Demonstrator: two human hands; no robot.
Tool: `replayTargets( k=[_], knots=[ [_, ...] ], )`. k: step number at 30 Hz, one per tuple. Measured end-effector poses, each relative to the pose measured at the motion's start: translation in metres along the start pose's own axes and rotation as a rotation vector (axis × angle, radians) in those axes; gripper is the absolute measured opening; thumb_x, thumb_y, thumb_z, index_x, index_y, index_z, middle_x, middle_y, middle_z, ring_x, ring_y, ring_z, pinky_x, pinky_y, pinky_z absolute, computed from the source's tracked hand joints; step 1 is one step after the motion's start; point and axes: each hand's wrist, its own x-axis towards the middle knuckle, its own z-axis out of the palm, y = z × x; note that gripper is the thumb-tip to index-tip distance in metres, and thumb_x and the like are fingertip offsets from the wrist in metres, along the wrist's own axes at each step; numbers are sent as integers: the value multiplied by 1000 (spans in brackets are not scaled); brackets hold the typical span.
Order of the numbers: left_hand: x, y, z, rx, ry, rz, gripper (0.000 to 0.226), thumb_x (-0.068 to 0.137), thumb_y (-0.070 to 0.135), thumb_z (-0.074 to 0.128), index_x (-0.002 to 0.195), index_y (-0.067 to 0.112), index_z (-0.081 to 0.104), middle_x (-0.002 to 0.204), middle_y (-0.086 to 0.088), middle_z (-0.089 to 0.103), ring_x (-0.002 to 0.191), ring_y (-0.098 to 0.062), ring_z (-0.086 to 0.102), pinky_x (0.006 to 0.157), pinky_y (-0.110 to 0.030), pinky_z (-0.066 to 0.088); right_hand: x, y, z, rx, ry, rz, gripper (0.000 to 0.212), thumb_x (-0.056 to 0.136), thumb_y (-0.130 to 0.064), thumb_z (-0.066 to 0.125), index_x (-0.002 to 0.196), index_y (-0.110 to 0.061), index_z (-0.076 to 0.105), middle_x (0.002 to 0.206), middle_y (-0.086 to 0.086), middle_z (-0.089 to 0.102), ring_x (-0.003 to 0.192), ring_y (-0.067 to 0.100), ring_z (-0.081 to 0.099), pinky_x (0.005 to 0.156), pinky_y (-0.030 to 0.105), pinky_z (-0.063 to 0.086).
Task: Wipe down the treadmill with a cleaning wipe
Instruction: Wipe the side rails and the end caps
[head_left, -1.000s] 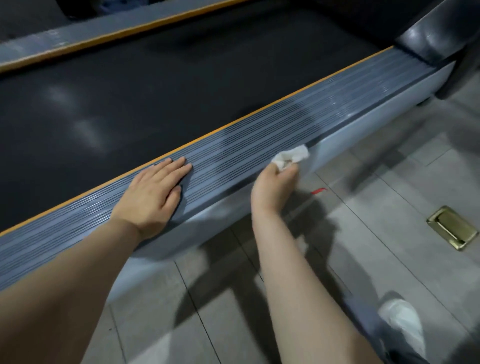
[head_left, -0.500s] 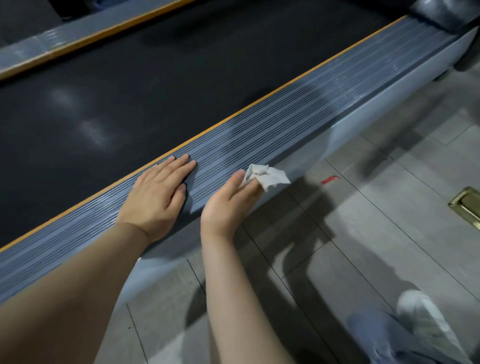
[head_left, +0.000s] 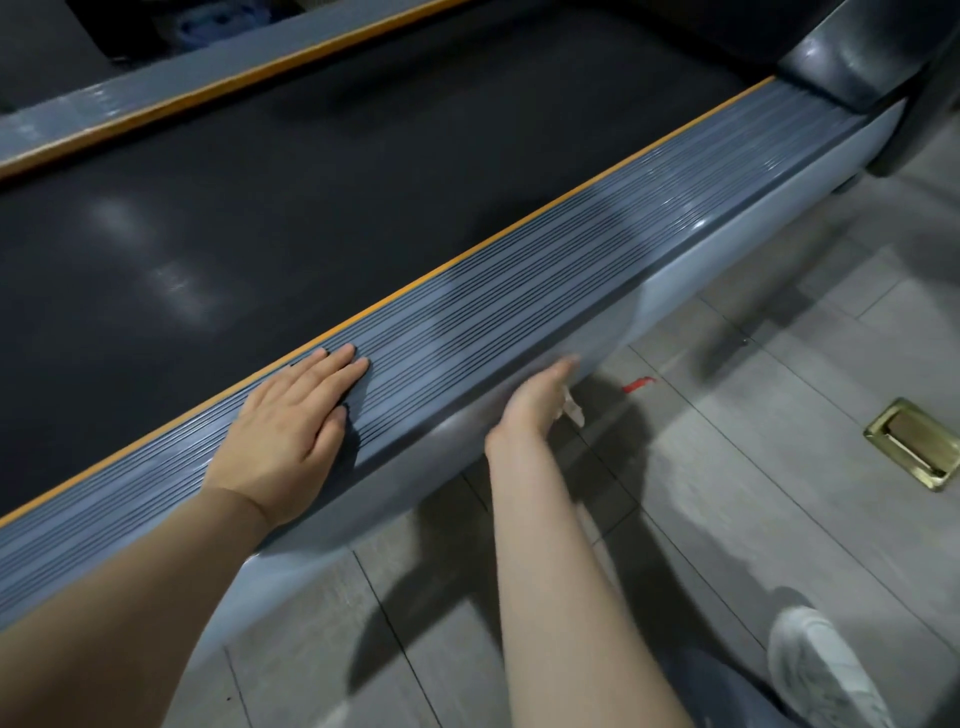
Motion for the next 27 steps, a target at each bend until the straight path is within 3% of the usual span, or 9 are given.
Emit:
replayTargets(
  k=[3,5,9,13,17,19,22,24,27],
  knots=[
    [1,1,0,6,-5,-5,59,98,44,17,153,31,33,159,13,29,148,-13,24,120,-38,20,-25,10,10,-297,45,-417,79,96,-59,36,153,-7,20,156,14,27,141,25,32,110,19,26],
    [1,2,0,9,-4,-3,59,98,43,17,153,30,34,159,12,30,148,-13,24,120,-36,19,-31,22,8,-330,12,-508,77,97,-55,41,154,-9,17,157,10,24,141,20,29,102,5,23],
    [1,1,0,16,-3,-4,58,98,42,18,153,30,34,159,12,30,148,-13,24,119,-33,17,-16,20,0,-191,26,-251,97,81,-81,37,154,-19,20,158,9,27,143,25,31,118,43,27],
    [1,2,1,14,-7,-6,58,98,42,18,153,31,33,159,12,30,148,-12,24,120,-34,18,5,-10,-16,5,-56,190,82,92,-74,26,155,-23,19,159,6,28,145,28,29,119,51,20],
    [1,1,0,9,-11,-13,58,98,42,17,153,31,32,159,13,29,149,-11,22,121,-37,19,-5,-37,-1,-50,-21,-24,72,97,-65,29,155,-23,19,158,9,28,143,27,30,116,46,25],
    [1,2,0,12,-15,-12,58,98,42,17,153,32,32,160,13,28,149,-11,22,121,-37,19,-16,-37,9,-93,28,-246,59,103,-52,27,150,-18,31,151,7,40,132,18,45,106,33,37],
    [1,1,0,13,-17,-15,58,98,41,18,153,32,32,160,13,29,148,-11,22,121,-37,19,-23,-27,10,-137,114,-504,29,106,-30,33,123,-23,56,108,-6,64,92,0,62,73,10,46],
    [1,0,0,4,-14,-14,58,97,41,18,153,32,33,159,13,29,148,-11,23,121,-37,19,-18,-20,3,-190,166,-528,26,105,-22,37,114,-22,61,103,-3,67,88,4,64,74,15,50],
    [1,0,0,-6,-13,-17,58,97,40,18,153,33,33,159,14,29,148,-10,22,120,-33,17,10,-10,-10,-288,211,-297,33,104,-19,35,129,-11,56,124,9,63,107,26,62,89,33,48]
  ],
)
